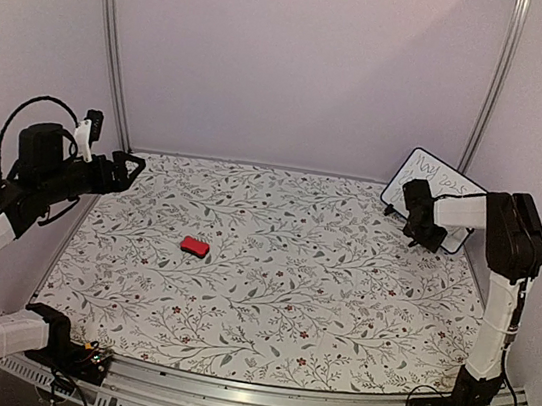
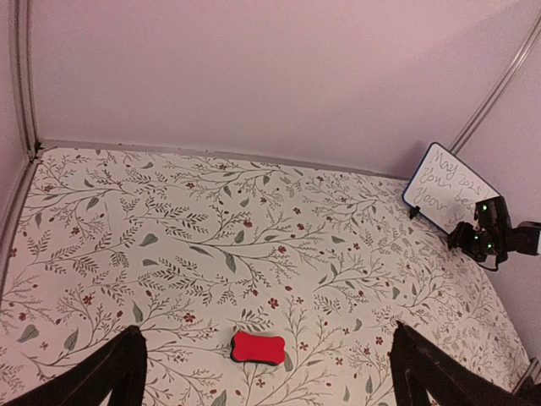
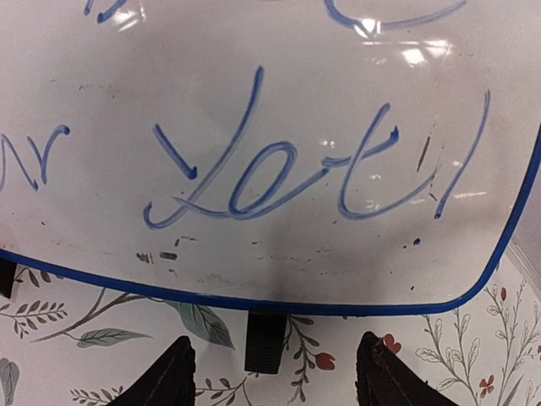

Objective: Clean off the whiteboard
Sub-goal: Move the whiteboard to the center of the board.

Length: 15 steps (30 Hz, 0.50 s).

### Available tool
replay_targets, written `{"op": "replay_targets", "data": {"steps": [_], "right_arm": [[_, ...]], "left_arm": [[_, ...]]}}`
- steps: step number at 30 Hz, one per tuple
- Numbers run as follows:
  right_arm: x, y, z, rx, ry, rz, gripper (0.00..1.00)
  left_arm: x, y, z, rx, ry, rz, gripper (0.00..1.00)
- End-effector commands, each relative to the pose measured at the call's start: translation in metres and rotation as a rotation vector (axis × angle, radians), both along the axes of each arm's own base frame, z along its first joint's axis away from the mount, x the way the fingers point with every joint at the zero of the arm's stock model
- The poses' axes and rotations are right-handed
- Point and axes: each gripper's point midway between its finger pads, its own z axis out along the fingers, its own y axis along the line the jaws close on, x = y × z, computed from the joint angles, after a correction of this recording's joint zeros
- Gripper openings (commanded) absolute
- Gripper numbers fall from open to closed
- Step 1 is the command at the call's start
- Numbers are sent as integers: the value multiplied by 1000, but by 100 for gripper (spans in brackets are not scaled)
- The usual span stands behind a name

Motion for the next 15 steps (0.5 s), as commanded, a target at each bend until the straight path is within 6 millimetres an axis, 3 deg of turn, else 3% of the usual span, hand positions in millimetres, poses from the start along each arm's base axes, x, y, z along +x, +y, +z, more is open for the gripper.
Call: {"op": "replay_targets", "data": {"steps": [1,15], "right_arm": [[8,-2,3,-32,-7,-20,62],[14,-2,-2,-41,12,-28,52]], "left_arm": [[3,1,-2,-8,-2,3,100],[4,2,-3,-7,1,5,100]]}}
